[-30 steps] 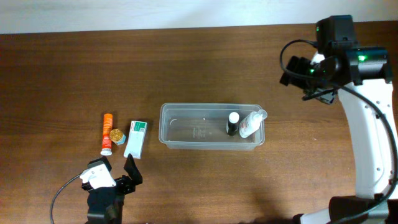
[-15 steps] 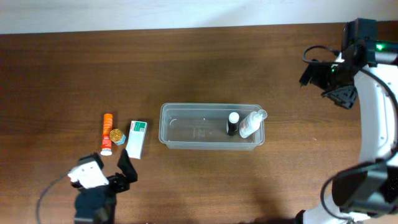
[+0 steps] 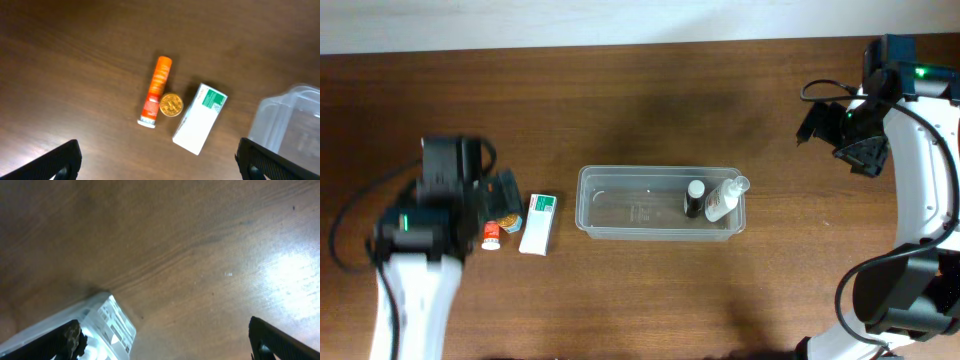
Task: Pack container
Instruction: 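Reach the left gripper to the orange tube and grasp it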
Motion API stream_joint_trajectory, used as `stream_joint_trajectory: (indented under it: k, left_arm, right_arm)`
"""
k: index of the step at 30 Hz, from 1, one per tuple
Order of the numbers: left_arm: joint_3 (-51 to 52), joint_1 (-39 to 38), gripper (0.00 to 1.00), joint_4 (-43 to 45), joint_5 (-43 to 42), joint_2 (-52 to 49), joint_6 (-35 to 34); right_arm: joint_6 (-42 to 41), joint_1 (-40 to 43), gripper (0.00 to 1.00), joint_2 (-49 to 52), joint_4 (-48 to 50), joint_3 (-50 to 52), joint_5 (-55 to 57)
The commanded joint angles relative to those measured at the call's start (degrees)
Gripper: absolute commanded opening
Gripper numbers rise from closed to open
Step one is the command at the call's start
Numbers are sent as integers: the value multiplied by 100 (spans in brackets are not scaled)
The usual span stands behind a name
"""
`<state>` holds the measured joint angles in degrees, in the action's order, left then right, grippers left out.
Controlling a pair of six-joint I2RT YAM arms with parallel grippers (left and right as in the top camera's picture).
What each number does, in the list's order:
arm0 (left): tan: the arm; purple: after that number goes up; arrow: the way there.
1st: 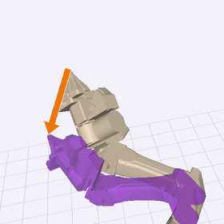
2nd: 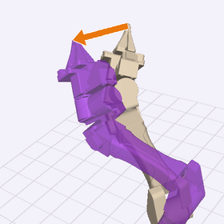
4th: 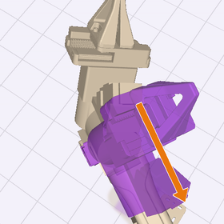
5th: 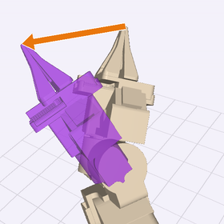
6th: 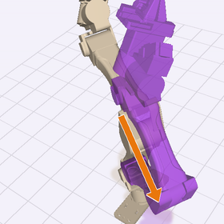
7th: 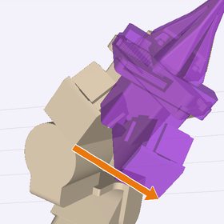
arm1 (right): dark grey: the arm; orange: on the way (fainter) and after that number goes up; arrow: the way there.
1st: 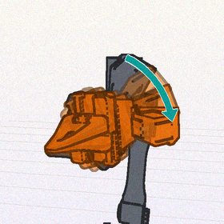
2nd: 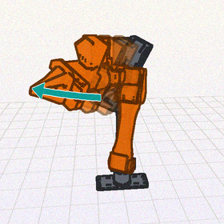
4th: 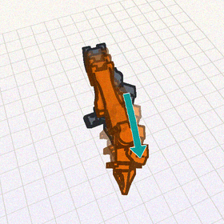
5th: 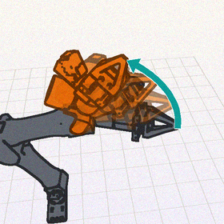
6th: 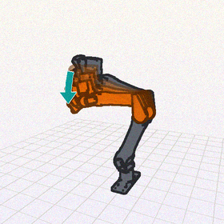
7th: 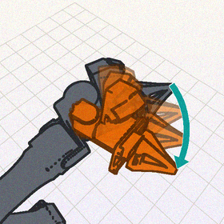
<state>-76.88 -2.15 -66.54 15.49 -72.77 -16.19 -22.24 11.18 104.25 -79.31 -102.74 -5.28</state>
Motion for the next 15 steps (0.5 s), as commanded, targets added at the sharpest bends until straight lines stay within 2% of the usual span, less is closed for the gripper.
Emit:
stream_joint_trajectory:
  k: [1,15]
  left_arm:
    - [-688,214,99,-219,79,-732,509]
    - [-761,1132,100,-313,-55,-2299,389]
  right_arm:
    - [42,15,99,-24,0,0,-31]
    - [42,15,99,-24,0,0,-31]
